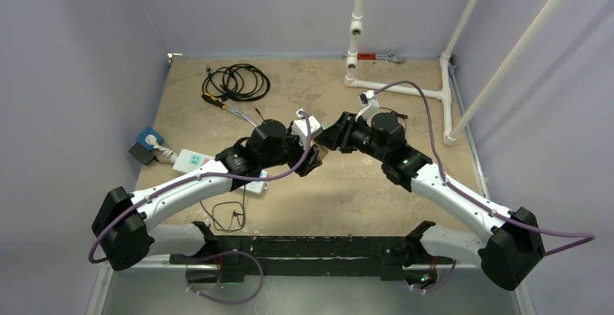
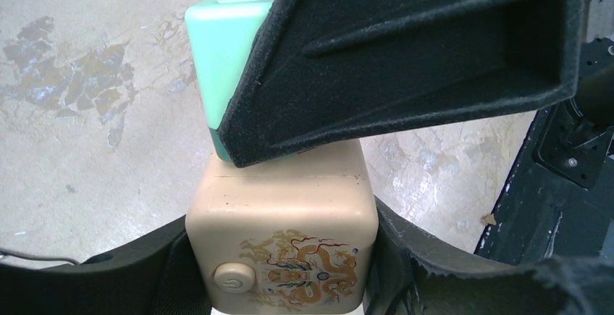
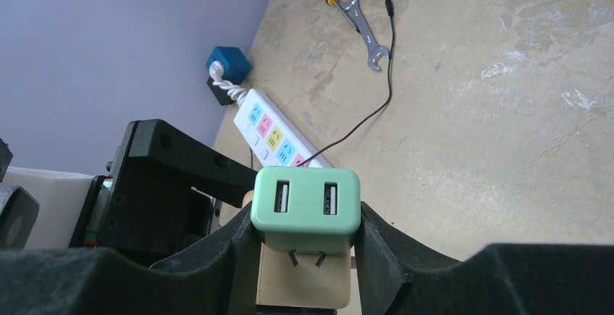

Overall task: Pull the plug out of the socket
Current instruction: Remove the plug from the socket.

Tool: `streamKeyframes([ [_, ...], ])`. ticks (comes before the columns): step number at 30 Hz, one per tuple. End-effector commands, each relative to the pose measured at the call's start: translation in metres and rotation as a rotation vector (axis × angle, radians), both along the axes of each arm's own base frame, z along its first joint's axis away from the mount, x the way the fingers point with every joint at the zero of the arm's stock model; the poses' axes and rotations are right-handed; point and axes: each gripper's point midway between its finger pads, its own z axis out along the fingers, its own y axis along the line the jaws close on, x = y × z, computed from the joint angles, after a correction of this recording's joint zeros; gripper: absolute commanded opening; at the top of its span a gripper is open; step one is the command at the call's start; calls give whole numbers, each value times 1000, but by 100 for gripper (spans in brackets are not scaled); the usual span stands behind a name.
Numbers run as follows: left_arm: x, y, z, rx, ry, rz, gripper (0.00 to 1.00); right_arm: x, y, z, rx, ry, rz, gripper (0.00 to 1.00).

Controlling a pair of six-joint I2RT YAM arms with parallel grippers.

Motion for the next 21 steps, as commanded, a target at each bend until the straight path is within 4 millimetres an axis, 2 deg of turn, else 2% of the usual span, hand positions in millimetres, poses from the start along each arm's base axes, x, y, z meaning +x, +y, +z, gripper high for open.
streamKeyframes([
  [1,18,18,-6,63,-20,104,0,13,-16,26,-5,-96,-103,0],
  [8,19,16,-7,56,-9,112,0,22,-32,14,-142,-114,-273,0],
  [13,19,16,-8,58,-6,112,0,21,-42,7,-205,-107,-322,0],
  [21,18,16,-17,80,2,99,0,10,-20,20,-95,-91,-159,0],
])
